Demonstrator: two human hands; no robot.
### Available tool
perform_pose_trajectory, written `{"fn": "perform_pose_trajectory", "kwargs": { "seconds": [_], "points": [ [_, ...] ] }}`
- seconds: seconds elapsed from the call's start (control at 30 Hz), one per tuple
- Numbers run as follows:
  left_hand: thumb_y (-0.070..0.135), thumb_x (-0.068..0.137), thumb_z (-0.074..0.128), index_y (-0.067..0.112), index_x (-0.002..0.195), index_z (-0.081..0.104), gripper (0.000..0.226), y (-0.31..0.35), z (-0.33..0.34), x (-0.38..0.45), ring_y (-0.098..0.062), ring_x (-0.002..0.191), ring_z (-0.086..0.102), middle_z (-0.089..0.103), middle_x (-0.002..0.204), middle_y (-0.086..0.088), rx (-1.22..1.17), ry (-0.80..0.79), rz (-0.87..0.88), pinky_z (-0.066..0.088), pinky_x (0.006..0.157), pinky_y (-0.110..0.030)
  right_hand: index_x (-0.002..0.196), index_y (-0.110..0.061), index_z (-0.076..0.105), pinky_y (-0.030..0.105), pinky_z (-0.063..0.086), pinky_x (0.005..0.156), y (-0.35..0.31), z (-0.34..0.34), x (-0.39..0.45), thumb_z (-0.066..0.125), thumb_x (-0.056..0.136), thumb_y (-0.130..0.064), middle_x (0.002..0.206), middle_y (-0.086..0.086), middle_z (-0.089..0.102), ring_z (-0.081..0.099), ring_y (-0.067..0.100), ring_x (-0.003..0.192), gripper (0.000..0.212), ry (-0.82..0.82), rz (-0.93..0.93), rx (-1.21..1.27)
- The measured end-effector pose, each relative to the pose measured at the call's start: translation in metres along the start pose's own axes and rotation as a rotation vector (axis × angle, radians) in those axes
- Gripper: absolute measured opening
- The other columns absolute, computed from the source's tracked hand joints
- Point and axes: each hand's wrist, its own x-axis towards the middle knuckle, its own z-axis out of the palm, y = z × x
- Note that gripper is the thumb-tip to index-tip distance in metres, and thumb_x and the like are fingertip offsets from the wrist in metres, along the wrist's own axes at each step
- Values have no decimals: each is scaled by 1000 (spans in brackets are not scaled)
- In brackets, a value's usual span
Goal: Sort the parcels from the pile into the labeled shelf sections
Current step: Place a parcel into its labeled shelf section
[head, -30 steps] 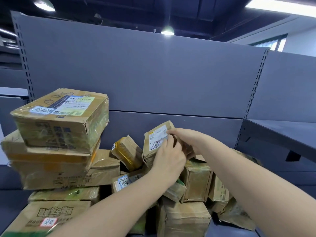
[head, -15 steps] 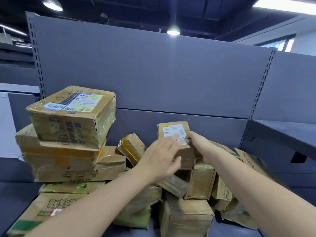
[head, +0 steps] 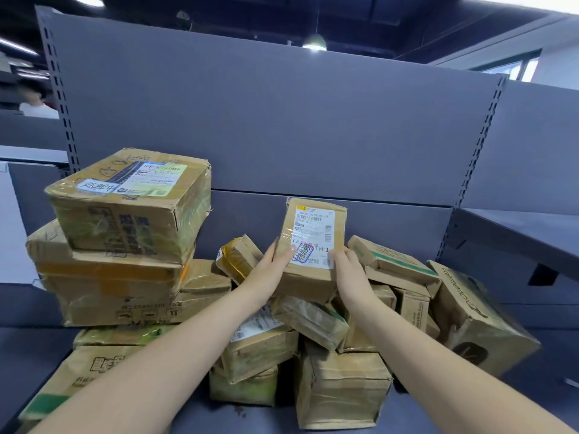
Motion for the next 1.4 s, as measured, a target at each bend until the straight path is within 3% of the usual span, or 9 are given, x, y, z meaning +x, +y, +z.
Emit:
{"fn": "perform_pose_trajectory", "kwargs": {
  "seconds": [0.17, 0.27, 0.5, 0.6, 0.8, 0.93, 1.03, 1.23, 1.4],
  "points": [
    [43, 103, 30, 31, 146, 36, 44, -1, -6, -4, -9, 127, 47, 53, 136, 12, 8, 21, 60, 33, 107, -29, 154, -29, 23, 37, 29, 114, 3, 12, -8, 36, 101, -44, 151, -9, 40, 41, 18, 135, 57, -13, -51, 26],
    [40, 104, 29, 28, 145, 37, 44, -3, -8, -7, -9, 126, 47, 53, 136, 10, -2, 38, 92, 35, 102, -25, 156, -32, 12, 34, 21, 114, 2, 13, -11, 31, 102, -47, 157, -11, 27, 29, 18, 143, 58, -18, -60, 11],
    [43, 104, 26, 28, 144, 39, 44, 3, -10, -24, -2, 120, 47, 52, 132, 15, -8, 39, 123, 34, 76, 2, 156, -31, 10, 26, 21, 103, 4, 16, -28, 26, 103, -48, 155, -9, 31, 28, 19, 143, 58, 22, -130, -32],
    [46, 103, 27, 32, 146, 35, 47, 1, -13, -34, -2, 123, 46, 52, 135, 15, -58, 29, 119, 34, 82, -5, 155, -33, 14, 25, 22, 103, 4, 20, -36, 25, 103, -47, 154, -8, 35, 32, 17, 141, 55, 58, -169, -28],
    [53, 101, 28, 44, 149, 23, 50, -12, -16, -57, -5, 135, 37, 42, 146, 19, -120, 57, 112, 26, 114, -34, 149, -33, 33, 24, 30, 95, 9, 29, -60, 30, 104, -42, 139, -12, 52, 46, 7, 123, 45, 137, -269, -20],
    [65, 93, 29, 50, 146, 25, 56, -20, -23, -72, -6, 136, 37, 43, 145, 22, -96, 37, 108, 25, 117, -40, 146, -33, 37, 26, 34, 95, 16, 36, -75, 31, 104, -43, 134, -10, 57, 51, 10, 123, 44, 162, -266, -27],
    [70, 88, 29, 53, 145, 24, 60, -23, -30, -83, -4, 135, 37, 43, 144, 26, -73, 20, 115, 24, 118, -42, 146, -34, 37, 14, 37, 86, 19, 42, -88, 32, 104, -41, 127, -12, 60, 53, 8, 115, 42, 171, -262, -35],
    [66, 92, 27, 51, 147, 22, 57, -25, -41, -108, -6, 133, 39, 46, 140, 26, -39, -13, 73, 33, 107, -27, 146, -39, 33, 34, 40, 98, 31, 51, -108, 28, 93, -58, 123, -12, 64, 57, 13, 114, 56, 149, -257, -81],
    [74, 82, 27, 53, 146, 23, 68, -34, -44, -128, -11, 137, 38, 47, 141, 24, -6, -1, 12, 24, 117, -42, 146, -40, 31, 33, 40, 93, 38, 50, -126, 26, 88, -60, 118, -13, 63, 57, 14, 112, 62, 129, -265, -117]
  ]
}}
